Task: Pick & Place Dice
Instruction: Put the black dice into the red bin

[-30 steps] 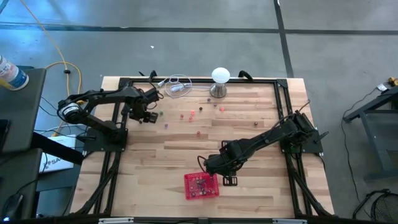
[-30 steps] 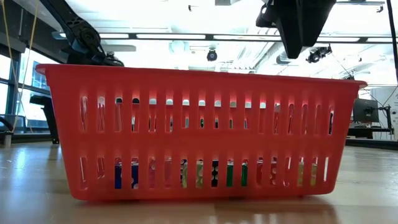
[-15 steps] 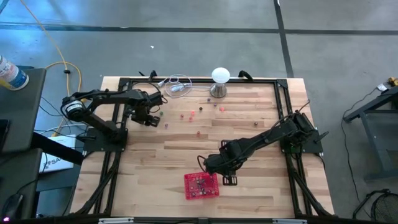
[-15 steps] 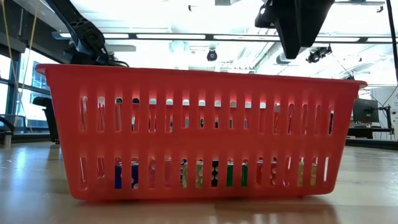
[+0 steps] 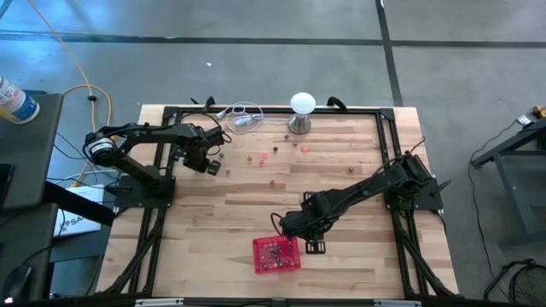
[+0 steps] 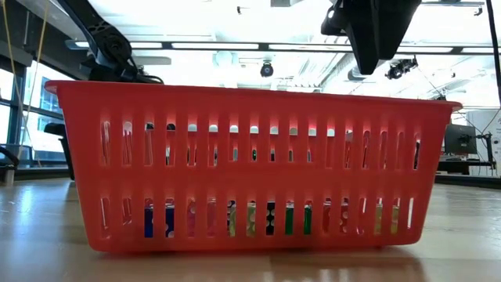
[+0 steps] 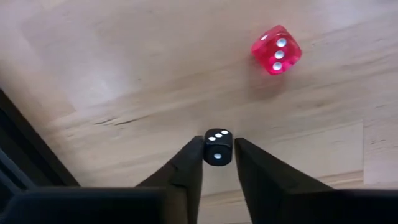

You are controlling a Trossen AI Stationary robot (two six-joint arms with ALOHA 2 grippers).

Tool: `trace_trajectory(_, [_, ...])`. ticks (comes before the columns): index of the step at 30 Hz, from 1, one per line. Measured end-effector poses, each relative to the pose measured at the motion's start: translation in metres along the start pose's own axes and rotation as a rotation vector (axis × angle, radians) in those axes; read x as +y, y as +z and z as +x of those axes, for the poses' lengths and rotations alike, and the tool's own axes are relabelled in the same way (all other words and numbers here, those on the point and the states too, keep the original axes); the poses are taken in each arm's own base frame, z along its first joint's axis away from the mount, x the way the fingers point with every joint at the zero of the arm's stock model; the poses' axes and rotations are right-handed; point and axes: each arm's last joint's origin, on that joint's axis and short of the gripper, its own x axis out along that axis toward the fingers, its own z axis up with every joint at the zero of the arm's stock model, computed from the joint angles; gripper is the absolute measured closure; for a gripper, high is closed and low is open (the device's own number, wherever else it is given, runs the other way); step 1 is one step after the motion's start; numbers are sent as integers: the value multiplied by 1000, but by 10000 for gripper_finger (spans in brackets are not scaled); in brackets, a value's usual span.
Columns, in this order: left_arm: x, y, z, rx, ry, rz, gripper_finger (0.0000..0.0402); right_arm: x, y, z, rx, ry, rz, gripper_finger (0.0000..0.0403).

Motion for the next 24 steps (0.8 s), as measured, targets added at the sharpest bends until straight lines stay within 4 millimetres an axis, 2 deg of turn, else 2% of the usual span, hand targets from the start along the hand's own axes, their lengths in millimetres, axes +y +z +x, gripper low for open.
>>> trace_trajectory(4, [0, 0, 0, 3, 3, 1, 359, 0, 0, 0, 0, 0, 0, 253])
trace_trajectory(10, [-4, -6, -4, 2, -11, 82, 359, 1, -1, 0, 3, -1, -2, 253])
trace_trajectory(14, [-7, -22, -21, 31, -131, 161, 359, 2, -2, 0, 6, -3, -2, 253])
trace_trajectory(19, [-25, -61, -62, -8, -473, 316, 359, 2, -2, 0, 14, 2, 25, 253])
trace_trajectory(24, [-50, -111, -103, -181, -814, 481, 359, 3, -2, 0, 21, 19, 63, 253])
